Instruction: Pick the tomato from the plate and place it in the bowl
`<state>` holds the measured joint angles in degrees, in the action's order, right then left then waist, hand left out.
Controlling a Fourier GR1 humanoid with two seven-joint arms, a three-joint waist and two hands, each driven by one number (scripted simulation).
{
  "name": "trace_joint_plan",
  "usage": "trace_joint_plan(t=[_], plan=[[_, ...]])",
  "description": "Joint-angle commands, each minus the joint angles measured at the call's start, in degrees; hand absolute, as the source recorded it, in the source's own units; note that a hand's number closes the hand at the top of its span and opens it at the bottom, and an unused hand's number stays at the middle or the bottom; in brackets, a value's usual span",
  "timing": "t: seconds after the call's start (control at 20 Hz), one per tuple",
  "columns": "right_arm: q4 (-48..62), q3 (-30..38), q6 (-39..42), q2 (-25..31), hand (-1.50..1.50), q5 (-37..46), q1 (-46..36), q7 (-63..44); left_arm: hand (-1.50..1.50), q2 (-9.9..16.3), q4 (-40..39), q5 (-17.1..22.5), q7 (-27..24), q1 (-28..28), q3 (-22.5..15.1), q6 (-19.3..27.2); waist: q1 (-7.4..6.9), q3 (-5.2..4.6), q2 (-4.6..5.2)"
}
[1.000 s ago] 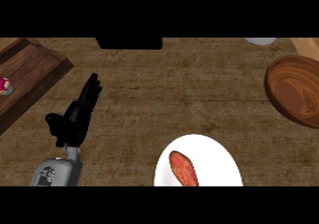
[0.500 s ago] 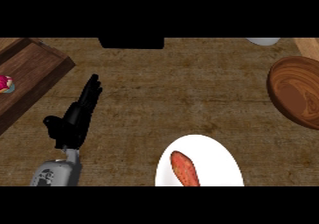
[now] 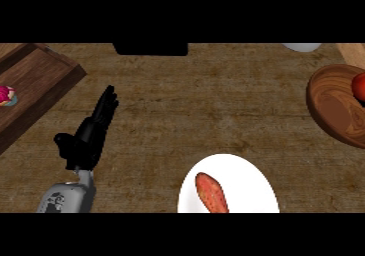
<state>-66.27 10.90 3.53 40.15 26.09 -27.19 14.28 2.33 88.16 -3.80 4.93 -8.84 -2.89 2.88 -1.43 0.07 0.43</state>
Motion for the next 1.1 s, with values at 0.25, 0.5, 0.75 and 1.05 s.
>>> trace_joint_plan(t=[0.25,0.5,0.75,1.05], plan=[[27.9,1.0,4.3,1.0,1.5,1.3,-8.9,10.8,0.0,-0.1,-1.7,-0.2,1.3,-4.3,1.6,1.0,-0.01,0.02,0.24],[38.3,0.2,11.4,2.2,-1.5,1.5,-12.9,20.2,0.0,0.2,-0.6,-0.1,-1.1,0.1,0.2,-0.7,-0.89,0.08,0.4],[41.5,4.8,10.1,-1.6,-1.5,-3.0,-14.8,26.3,0.0,-1.3,2.9,-0.6,0.8,1.1,-1.6,0.1,-0.49,0.09,0.07],[45.0,12.1,15.9,5.1,-1.5,-9.6,-16.9,29.0,0.0,0.8,4.4,1.0,2.4,1.9,0.5,-1.2,-0.02,0.06,-0.09]])
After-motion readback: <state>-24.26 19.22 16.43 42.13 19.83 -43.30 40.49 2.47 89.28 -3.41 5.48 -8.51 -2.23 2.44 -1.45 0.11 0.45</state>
